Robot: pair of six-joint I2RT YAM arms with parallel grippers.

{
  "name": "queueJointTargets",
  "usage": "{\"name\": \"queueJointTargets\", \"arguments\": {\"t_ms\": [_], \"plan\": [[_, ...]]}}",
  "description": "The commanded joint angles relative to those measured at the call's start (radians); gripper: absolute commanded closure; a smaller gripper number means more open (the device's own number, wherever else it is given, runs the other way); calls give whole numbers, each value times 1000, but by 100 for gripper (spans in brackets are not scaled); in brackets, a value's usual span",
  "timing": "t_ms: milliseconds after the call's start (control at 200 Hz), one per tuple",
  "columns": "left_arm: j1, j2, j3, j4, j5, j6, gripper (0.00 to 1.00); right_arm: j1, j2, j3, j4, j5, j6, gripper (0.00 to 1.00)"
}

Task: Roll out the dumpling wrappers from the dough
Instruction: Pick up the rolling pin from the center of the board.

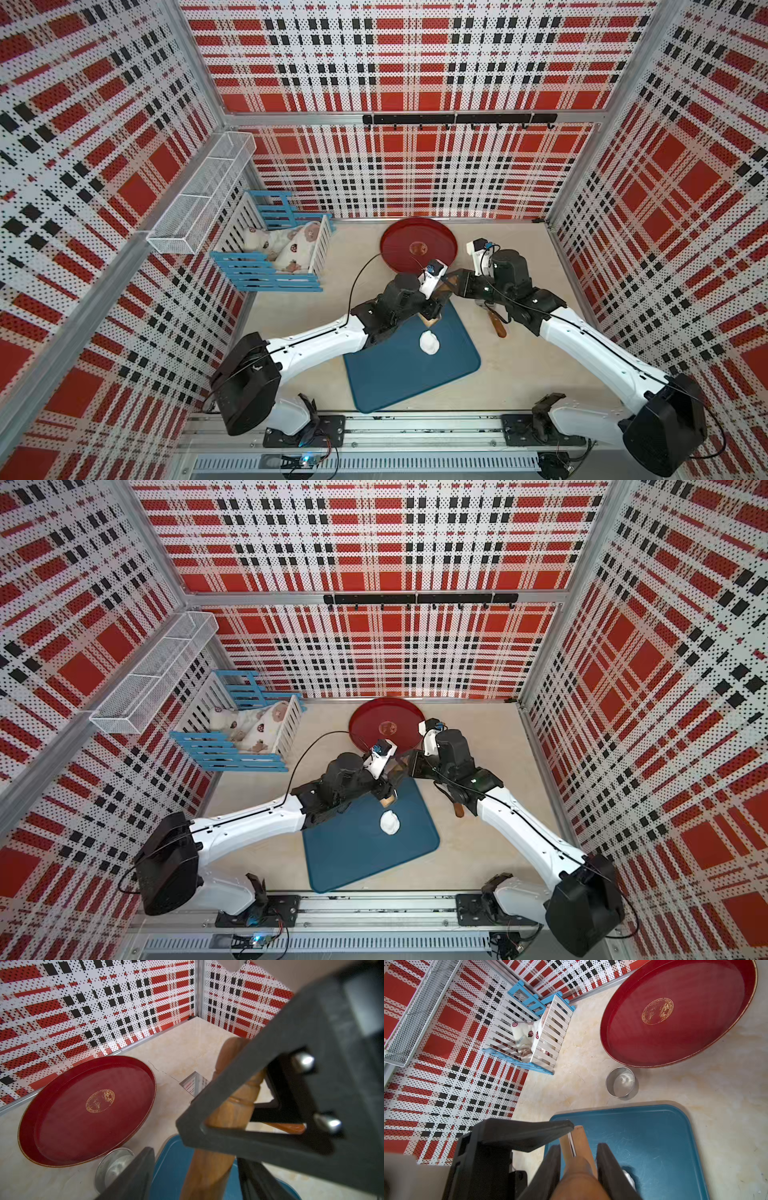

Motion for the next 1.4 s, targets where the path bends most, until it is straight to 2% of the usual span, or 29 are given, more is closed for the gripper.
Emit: {"name": "queueJointTargets", "arguments": {"t_ms": [0,160,356,496,546,686,737,852,962,1117,1243,1393], "plan": [[-14,14,15,-29,6,12,38,-1,-20,3,34,-1,13,100],[-17,16,1,-37,-3,10,43,0,-23,7,32,-3,14,100],[-17,18,2,-45,-1,9,71,0,-32,10,17,1,-2,100],[-18,17,3,-47,3,15,81,-1,-38,15,0,6,-23,99],[-18,14,3,-48,2,16,84,0,-41,19,-7,9,-30,92],[-18,0,-1,-48,2,21,97,-2,-63,19,-48,42,-46,50],[-16,-10,-5,-48,-3,23,100,-4,-73,19,-67,58,-55,45],[-16,-40,-16,-49,-18,36,100,-25,-106,14,-118,65,-100,39],[-15,-71,-29,-49,-22,63,100,-35,-135,17,-160,49,-176,39],[-19,-104,-37,-56,10,119,100,-36,-158,32,-187,-51,-253,39],[-26,-121,-43,-60,36,153,100,-35,-166,33,-171,-141,-256,40],[-44,-122,-36,-70,47,180,100,-36,-170,23,-128,-176,-222,44]]}}
